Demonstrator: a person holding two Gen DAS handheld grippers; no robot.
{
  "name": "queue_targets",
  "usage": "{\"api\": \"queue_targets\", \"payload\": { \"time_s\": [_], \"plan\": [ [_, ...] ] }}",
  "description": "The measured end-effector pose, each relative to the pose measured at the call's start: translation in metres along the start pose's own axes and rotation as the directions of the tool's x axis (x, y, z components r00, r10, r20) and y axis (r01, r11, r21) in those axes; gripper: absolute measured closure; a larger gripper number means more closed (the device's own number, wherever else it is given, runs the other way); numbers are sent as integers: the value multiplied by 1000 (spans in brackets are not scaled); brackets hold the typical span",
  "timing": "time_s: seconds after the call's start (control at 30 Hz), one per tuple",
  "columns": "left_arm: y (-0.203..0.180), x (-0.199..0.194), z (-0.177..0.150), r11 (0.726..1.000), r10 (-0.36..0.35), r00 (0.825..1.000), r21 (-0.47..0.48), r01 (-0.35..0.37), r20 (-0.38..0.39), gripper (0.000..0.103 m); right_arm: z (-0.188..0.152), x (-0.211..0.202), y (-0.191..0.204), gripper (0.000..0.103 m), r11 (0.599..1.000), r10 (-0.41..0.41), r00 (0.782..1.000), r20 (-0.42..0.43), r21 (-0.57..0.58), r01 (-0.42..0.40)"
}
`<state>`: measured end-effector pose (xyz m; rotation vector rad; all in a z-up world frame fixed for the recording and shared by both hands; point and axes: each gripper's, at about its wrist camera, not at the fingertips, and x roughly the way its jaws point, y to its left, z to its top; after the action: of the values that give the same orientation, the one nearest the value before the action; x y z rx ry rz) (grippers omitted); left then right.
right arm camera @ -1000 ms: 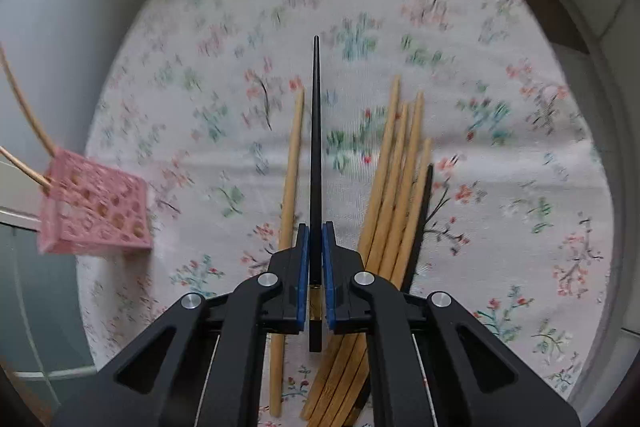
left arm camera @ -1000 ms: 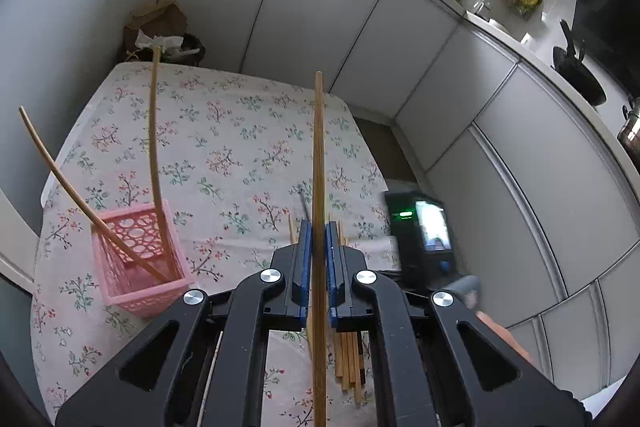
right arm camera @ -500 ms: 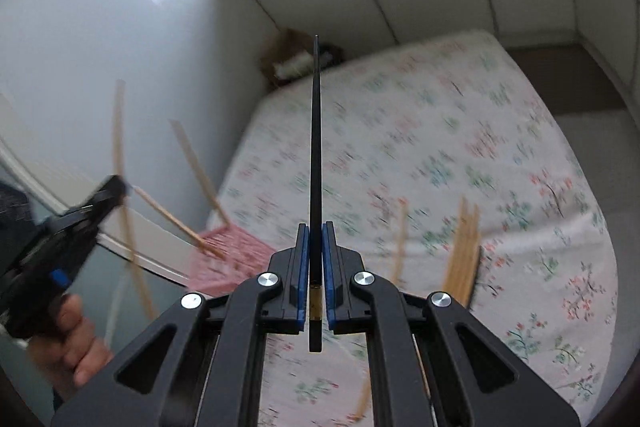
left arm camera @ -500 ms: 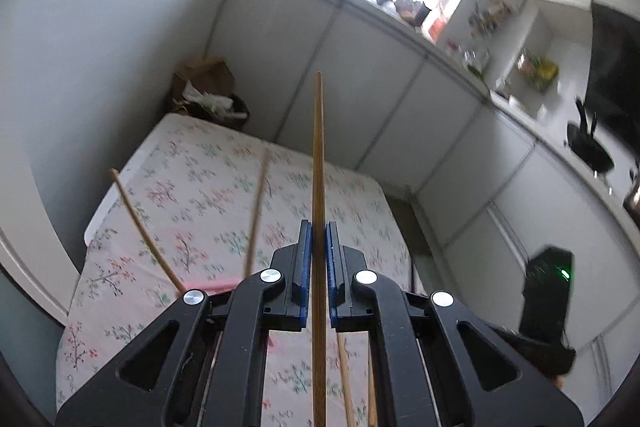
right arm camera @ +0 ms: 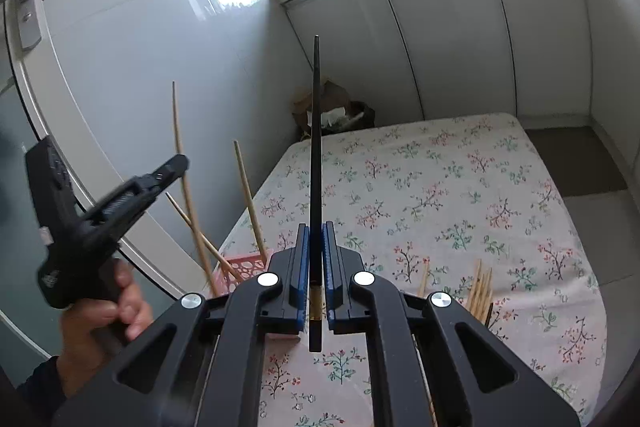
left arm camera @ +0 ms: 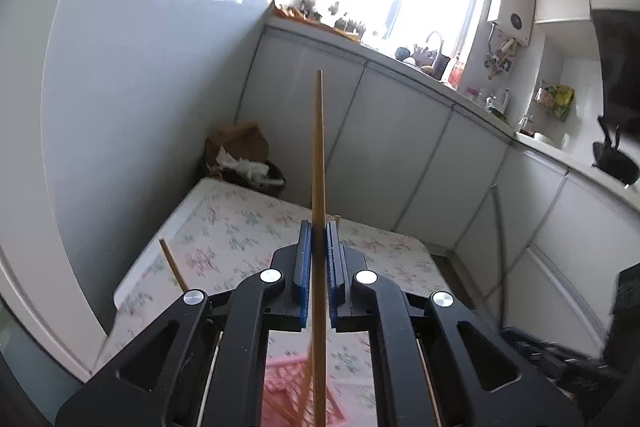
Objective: Organize utensils
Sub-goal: 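Insert both held chopsticks into the pink holder and open both tools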
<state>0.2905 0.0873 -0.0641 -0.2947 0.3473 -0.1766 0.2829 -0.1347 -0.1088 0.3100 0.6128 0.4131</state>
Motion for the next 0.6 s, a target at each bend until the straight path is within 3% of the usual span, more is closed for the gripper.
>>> {"api": "queue_targets", "payload": {
  "time_s": [0.07,0.23,0.33,0.43,0.57,0.6],
  "plan": [
    [0,4,-5,1000,0,1000,3,0,19,97,0,1,-1,96,1000,-2,1000,-3,1,2],
    [-8,23,-24,994,56,998,99,-52,-31,97,-1,-1,-4,96,1000,-5,1000,2,8,5],
    [-15,31,-35,983,78,991,173,-59,-105,97,-1,-2,-6,96,1000,-5,1000,4,16,5],
    [-14,34,-37,983,85,979,178,-51,-186,96,-1,-1,-6,96,1000,1,1000,4,18,-1],
    [-4,25,-25,995,60,966,89,-39,-253,80,-5,3,-2,96,1000,6,1000,0,8,-6],
    [-3,20,-21,997,58,965,67,-42,-257,70,-5,4,-1,96,1000,7,1000,-2,5,-7]
  ]
}}
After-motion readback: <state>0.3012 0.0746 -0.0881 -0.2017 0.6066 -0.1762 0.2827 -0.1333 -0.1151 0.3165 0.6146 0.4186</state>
